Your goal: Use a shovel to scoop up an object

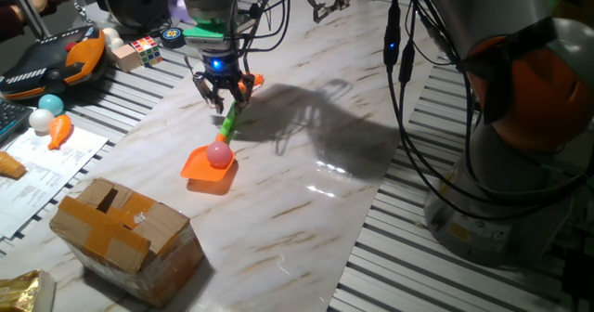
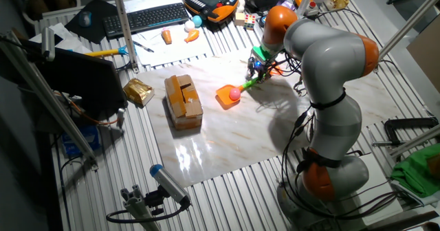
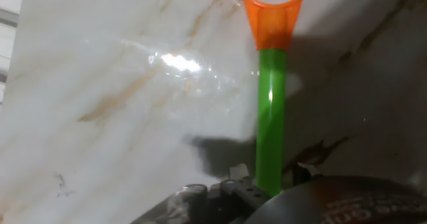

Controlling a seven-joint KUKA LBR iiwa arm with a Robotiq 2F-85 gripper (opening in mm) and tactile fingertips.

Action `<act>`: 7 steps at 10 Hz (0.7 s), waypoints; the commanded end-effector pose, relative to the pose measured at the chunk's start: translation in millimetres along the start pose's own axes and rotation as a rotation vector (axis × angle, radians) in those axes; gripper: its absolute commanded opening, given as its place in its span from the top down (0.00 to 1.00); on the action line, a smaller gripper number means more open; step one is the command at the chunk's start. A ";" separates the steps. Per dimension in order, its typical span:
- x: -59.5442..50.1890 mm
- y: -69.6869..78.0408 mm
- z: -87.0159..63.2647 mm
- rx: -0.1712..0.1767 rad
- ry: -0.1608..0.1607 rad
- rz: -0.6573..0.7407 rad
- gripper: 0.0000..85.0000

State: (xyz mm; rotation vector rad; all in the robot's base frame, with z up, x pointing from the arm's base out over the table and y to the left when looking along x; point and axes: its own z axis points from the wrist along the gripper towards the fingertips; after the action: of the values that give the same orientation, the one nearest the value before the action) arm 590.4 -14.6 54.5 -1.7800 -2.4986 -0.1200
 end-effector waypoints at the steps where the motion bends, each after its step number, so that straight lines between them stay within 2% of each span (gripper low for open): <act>1: 0.0 0.0 -0.5 -0.001 -0.003 0.000 0.20; 2: 0.4 -0.3 -3.0 -0.005 -0.007 -0.003 0.15; 4: 2.8 -2.3 -20.8 0.004 -0.024 -0.023 0.14; 5: 5.1 -7.8 -39.2 0.007 -0.042 -0.061 0.22; 7: 6.3 -21.0 -71.8 -0.010 -0.057 -0.147 0.56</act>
State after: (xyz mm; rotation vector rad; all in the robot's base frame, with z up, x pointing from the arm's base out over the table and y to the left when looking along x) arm 569.0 -23.5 107.0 -1.6526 -2.6570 -0.0888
